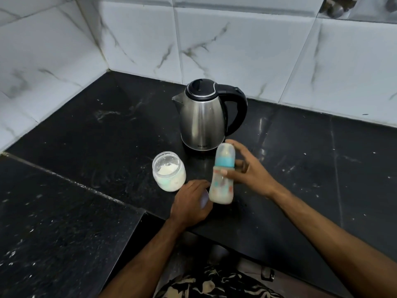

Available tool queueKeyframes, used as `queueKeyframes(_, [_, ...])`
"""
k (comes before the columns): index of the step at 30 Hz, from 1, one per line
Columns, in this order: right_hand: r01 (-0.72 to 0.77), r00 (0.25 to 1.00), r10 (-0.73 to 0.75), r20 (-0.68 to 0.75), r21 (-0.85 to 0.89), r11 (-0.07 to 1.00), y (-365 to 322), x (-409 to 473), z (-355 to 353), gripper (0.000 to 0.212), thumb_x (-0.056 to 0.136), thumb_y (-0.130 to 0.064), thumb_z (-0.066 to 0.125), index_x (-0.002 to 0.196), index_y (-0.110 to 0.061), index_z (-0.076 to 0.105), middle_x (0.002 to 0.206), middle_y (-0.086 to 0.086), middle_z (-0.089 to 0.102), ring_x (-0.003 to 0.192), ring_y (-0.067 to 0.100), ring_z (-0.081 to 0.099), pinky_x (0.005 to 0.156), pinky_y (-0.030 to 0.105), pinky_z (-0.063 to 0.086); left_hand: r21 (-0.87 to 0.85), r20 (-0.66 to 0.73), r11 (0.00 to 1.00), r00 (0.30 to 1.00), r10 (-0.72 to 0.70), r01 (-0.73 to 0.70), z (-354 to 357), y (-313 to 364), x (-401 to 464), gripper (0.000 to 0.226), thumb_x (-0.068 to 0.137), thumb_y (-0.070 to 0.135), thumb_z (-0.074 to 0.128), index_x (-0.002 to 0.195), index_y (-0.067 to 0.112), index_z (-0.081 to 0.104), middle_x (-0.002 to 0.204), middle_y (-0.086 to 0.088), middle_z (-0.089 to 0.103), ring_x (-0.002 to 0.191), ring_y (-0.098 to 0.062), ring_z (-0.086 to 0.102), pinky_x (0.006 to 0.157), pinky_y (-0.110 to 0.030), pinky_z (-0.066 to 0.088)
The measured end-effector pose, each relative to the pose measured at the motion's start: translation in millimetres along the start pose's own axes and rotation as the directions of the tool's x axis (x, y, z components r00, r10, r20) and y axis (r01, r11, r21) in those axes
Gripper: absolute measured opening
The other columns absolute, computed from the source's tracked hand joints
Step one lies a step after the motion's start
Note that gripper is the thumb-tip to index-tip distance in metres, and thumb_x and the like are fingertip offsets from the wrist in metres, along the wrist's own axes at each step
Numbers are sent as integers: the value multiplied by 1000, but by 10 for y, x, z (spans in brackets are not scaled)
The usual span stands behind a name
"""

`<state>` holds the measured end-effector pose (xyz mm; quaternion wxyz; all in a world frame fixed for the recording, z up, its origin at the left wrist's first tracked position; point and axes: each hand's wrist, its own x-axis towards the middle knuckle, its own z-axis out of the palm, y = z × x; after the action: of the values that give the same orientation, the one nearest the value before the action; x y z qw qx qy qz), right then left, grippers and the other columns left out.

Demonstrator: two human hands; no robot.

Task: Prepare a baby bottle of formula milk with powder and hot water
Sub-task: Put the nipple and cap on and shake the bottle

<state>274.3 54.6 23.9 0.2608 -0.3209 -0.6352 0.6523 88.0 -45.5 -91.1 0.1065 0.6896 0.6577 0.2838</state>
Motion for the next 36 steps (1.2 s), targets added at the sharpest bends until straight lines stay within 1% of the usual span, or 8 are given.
queueKeyframes(5, [126, 929, -13, -369, 284, 951, -92, 161, -99, 69, 83, -18, 70, 140, -33, 35, 111, 13, 70, 94, 23, 72, 68, 40, 61, -16, -63, 1000, 998, 10, -11, -13, 41, -20, 40, 82, 39, 62, 116, 18, 67, 116, 5, 67, 108, -13, 59, 97, -21, 40])
queueKeyframes(10, [-24, 999, 25, 48, -11, 1000, 56, -27, 61, 79, 77, -12, 74, 144, -27, 33, 117, 17, 67, 100, 24, 72, 73, 32, 59, -9, -10, 1000, 1000, 8, -8, -17, 18, 14, 43, 80, 42, 67, 116, 19, 66, 111, 5, 68, 100, -14, 58, 89, -24, 43])
queueKeyframes(16, [141, 921, 4, -389, 345, 928, -50, 169, -104, 69, 79, -24, 70, 139, -32, 37, 104, 2, 75, 97, 24, 72, 70, 42, 61, 10, -54, 1000, 999, 5, -5, -23, 54, -25, 42, 83, 43, 59, 117, 19, 67, 117, 5, 67, 109, -13, 59, 97, -20, 38])
queueKeyframes(21, [-39, 999, 38, 10, 34, 999, 87, -81, 115, 75, 82, 0, 71, 143, -26, 34, 114, 14, 67, 96, 20, 72, 68, 29, 59, 10, 16, 1000, 1000, -6, 6, -21, 11, 23, 43, 82, 49, 65, 115, 22, 66, 111, 9, 67, 102, -11, 59, 90, -24, 44])
queueKeyframes(27, [89, 916, 55, -398, 333, 939, -28, 152, -49, 74, 80, -19, 70, 144, -27, 33, 111, 12, 70, 97, 27, 72, 71, 45, 62, 18, -49, 1000, 999, 10, -9, -17, 45, -21, 42, 83, 42, 60, 117, 19, 67, 117, 5, 67, 109, -14, 60, 97, -22, 40])
queueKeyframes(32, [-64, 997, 63, 44, 8, 998, 91, -56, 122, 72, 83, -2, 71, 140, -29, 35, 121, 15, 63, 97, 19, 72, 69, 30, 59, 14, 7, 1000, 1000, -1, 1, -43, 22, 17, 45, 80, 49, 69, 115, 22, 66, 113, 8, 67, 104, -9, 56, 88, -16, 36])
queueKeyframes(34, [-32, 999, 32, 4, 31, 999, 83, -18, 74, 73, 83, -1, 70, 142, -26, 35, 118, 15, 65, 96, 19, 72, 69, 29, 59, -4, 7, 1000, 1000, 1, -1, -28, 27, 5, 45, 82, 47, 67, 117, 20, 66, 114, 7, 67, 105, -13, 59, 91, -18, 38])
queueKeyframes(36, [13, 974, 30, -225, 190, 982, 4, 72, -13, 71, 82, -9, 71, 141, -28, 36, 113, 13, 69, 95, 23, 72, 66, 34, 60, -4, -22, 1000, 1000, 0, 0, -6, 28, -13, 42, 83, 41, 63, 116, 17, 67, 114, 3, 67, 106, -15, 60, 95, -17, 36])
